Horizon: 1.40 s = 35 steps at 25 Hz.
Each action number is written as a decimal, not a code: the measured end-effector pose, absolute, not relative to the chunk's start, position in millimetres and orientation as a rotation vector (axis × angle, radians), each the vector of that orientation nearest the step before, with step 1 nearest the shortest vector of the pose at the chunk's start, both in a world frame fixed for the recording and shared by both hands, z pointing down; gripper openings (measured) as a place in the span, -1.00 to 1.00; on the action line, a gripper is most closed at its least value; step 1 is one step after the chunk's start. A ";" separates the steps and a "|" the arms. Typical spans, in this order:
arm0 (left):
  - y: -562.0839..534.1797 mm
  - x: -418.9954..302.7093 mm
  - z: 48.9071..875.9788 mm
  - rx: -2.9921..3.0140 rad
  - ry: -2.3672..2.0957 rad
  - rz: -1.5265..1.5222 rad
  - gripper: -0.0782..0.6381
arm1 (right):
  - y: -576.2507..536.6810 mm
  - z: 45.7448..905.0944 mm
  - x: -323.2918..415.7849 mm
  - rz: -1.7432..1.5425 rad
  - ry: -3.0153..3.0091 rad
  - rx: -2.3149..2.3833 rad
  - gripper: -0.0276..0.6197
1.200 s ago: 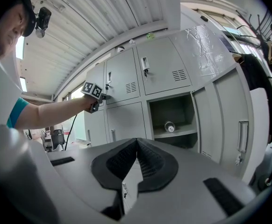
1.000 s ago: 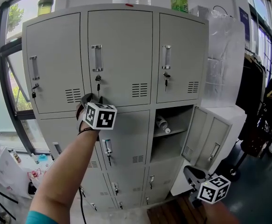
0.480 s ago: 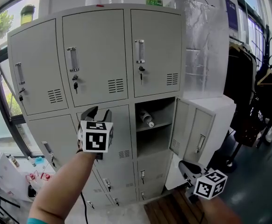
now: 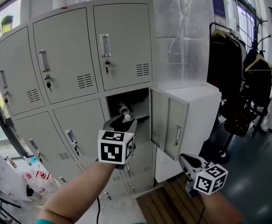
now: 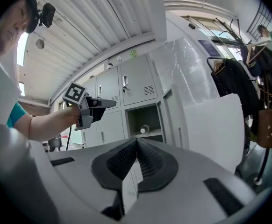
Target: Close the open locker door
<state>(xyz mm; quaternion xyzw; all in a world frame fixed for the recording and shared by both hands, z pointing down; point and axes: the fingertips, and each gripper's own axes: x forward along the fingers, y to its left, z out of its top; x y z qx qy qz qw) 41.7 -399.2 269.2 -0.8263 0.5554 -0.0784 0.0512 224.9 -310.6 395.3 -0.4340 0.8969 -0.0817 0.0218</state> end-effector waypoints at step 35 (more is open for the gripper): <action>-473.8 283.3 393.2 -2.799 1.595 -0.447 -0.13 | -271.1 449.0 439.9 -0.375 2.523 -1.759 -0.92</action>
